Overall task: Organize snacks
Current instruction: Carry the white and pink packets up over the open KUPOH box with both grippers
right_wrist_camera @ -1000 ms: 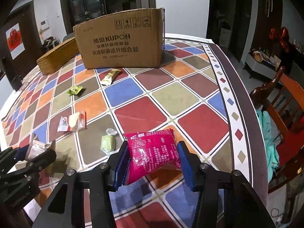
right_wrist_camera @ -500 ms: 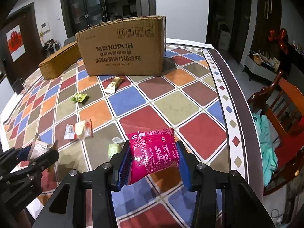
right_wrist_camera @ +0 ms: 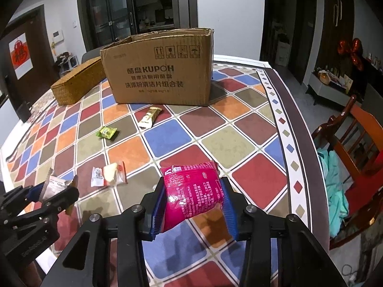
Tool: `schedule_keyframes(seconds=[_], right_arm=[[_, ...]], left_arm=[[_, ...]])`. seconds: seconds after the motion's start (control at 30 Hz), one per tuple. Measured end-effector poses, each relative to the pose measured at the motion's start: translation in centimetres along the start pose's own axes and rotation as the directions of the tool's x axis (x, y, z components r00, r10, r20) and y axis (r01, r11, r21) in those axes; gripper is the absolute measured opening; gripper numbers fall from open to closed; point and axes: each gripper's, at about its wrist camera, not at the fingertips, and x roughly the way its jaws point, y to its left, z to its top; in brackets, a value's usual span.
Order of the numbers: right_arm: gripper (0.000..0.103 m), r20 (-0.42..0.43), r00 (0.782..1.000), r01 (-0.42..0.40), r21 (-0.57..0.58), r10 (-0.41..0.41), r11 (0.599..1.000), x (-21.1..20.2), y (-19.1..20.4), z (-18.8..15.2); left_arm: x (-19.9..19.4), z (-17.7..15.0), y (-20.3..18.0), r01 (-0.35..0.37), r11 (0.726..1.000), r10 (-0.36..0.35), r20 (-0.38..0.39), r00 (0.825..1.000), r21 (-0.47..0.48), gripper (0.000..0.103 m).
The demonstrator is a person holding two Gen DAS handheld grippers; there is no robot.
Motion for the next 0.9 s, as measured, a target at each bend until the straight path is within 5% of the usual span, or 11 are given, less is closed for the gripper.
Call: schedule_keyframes(seconds=[0.9], right_arm=[[0.043, 0.05, 0.999, 0.015, 0.007, -0.016, 1.0, -1.5, 1.6, 4.4]], left_arm=[[-1.0, 4.5, 1.2, 0.023, 1.0, -0.023, 0.037, 0.999, 0.015, 0.045]])
